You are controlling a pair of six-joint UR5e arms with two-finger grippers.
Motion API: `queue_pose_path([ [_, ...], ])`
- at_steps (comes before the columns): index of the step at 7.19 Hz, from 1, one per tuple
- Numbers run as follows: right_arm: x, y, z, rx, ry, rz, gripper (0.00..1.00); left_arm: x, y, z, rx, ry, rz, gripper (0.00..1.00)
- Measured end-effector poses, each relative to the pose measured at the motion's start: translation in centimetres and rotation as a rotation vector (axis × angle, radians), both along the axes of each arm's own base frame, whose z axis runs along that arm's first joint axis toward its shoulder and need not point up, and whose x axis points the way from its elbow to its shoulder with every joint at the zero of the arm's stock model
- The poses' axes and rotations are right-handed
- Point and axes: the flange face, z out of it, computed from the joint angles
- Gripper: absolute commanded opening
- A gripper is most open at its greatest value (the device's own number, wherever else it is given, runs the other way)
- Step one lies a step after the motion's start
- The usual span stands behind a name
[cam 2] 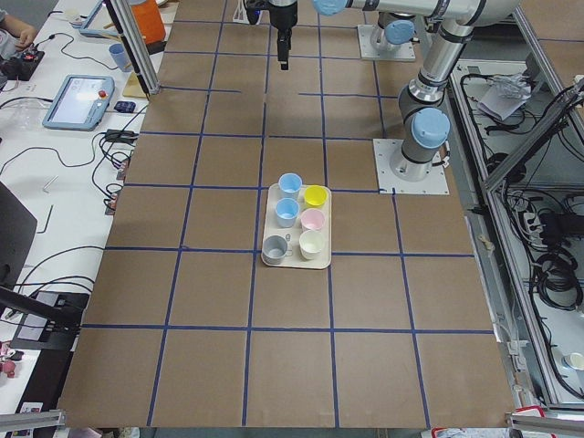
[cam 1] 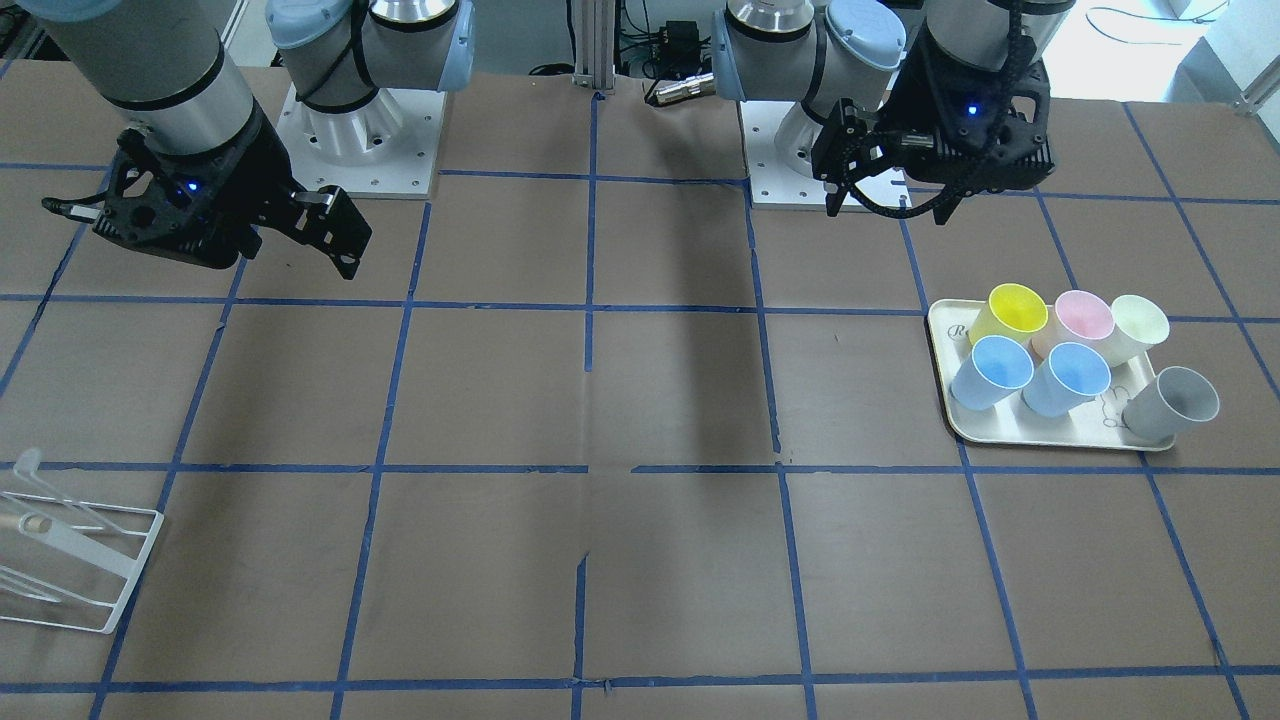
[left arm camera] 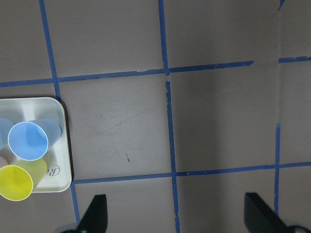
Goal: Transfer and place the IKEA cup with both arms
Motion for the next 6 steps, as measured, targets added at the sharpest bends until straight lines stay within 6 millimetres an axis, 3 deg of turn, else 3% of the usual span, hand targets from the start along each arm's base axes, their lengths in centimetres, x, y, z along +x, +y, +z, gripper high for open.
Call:
queue_pose_path([
  [2,0.0,0.1,0.2,-0.004,0.001,0.0,1.0,0.9,-0.5,0.5,-0.04,0.01,0.037,1.0],
  [6,-0.1,1.3,2.6,-0.053,0.006,0.001,1.0,1.3,-0.9,-0.3,-0.015,0.015,0.087,1.0],
])
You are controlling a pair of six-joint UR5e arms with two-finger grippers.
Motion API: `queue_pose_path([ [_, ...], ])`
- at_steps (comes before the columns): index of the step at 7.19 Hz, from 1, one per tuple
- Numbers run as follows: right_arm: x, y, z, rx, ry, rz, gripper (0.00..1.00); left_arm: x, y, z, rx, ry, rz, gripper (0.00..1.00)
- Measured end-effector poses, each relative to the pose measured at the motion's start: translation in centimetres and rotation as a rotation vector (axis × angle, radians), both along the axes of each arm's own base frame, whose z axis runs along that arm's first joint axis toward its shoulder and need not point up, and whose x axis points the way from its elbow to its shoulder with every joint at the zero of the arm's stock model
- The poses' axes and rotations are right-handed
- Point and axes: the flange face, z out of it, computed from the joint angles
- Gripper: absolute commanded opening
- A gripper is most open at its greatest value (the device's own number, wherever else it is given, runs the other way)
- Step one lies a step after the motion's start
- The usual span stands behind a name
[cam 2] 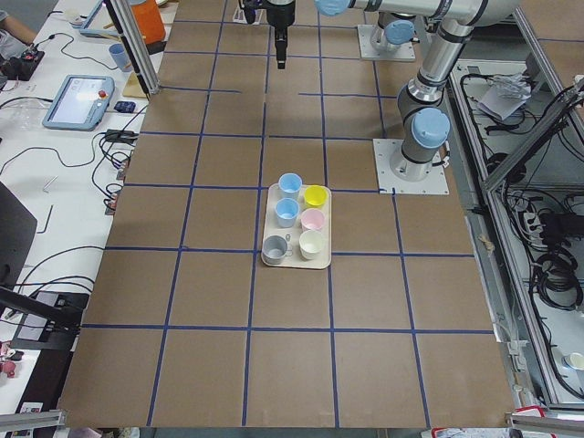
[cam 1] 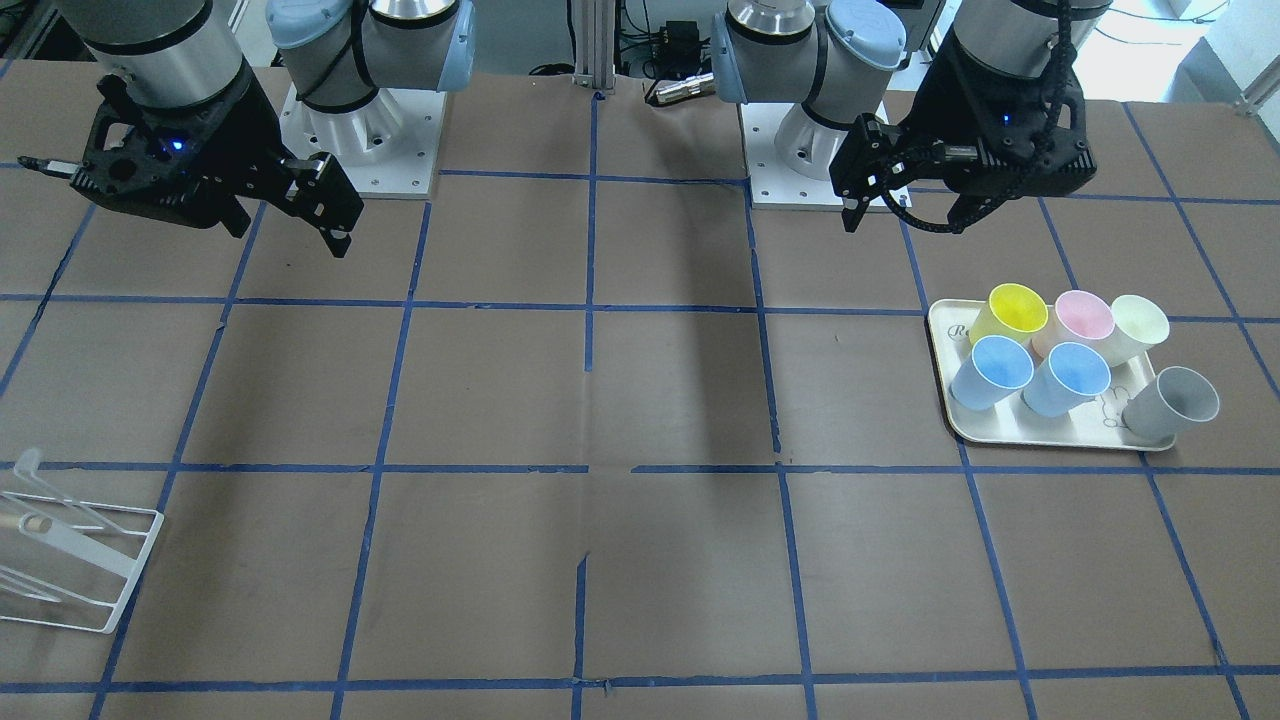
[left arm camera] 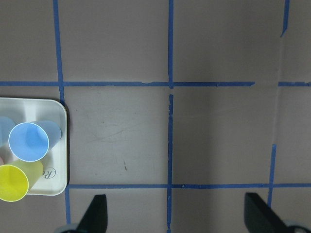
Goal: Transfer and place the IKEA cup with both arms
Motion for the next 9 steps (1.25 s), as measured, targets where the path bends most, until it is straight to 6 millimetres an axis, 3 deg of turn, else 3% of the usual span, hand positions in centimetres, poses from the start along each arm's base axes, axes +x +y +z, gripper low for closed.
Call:
queue_pose_path([
  [9,0.04,0.83,0.73,-0.016,-0.001,-0.015,1.0,0.12,0.01,0.19,-0.004,-0.001,0.002,1.0],
])
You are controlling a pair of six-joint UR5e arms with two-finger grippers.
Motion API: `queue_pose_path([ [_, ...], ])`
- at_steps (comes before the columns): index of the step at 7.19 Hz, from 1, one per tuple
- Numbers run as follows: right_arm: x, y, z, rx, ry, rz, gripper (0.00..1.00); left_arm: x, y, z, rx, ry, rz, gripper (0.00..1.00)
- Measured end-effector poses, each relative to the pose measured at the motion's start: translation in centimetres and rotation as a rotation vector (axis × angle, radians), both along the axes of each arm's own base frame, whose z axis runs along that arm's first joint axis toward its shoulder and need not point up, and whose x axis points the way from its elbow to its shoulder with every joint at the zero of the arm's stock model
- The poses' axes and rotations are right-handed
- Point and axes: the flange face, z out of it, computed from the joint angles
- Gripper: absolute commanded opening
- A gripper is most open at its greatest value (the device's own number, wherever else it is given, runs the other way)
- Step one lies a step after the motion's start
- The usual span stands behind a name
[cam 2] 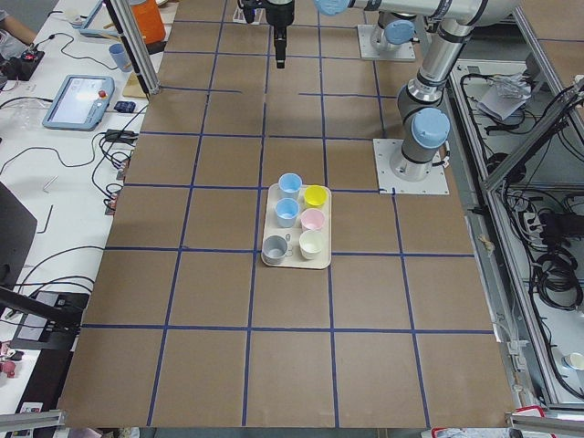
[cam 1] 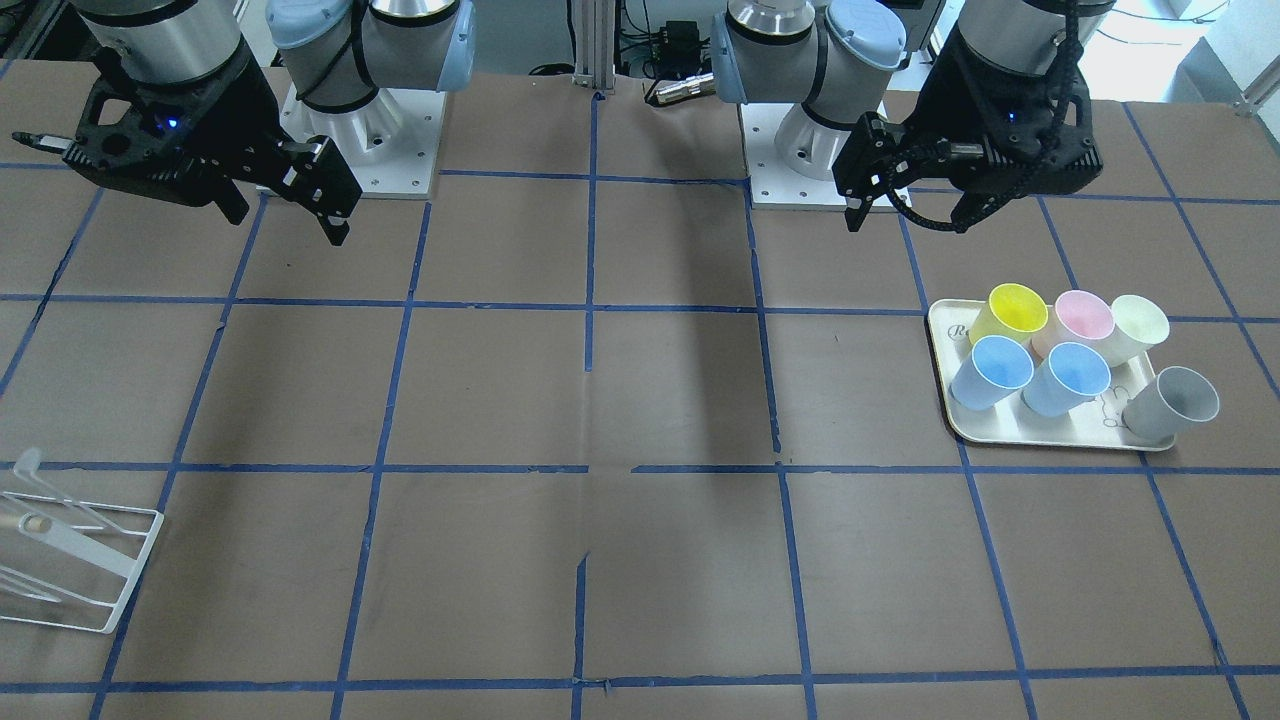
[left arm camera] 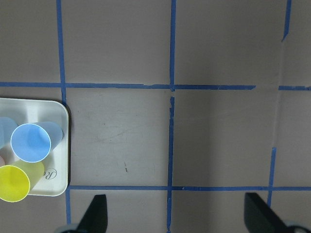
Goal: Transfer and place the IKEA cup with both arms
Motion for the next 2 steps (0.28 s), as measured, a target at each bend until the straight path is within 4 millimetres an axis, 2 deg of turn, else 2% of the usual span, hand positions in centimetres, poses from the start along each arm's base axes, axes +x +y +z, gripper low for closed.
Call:
queue_pose_path([
  [2,-0.01,-0.02,-0.02,0.0,0.001,0.003,1.0,-0.04,-0.07,-0.2,0.004,-0.001,-0.001,1.0],
])
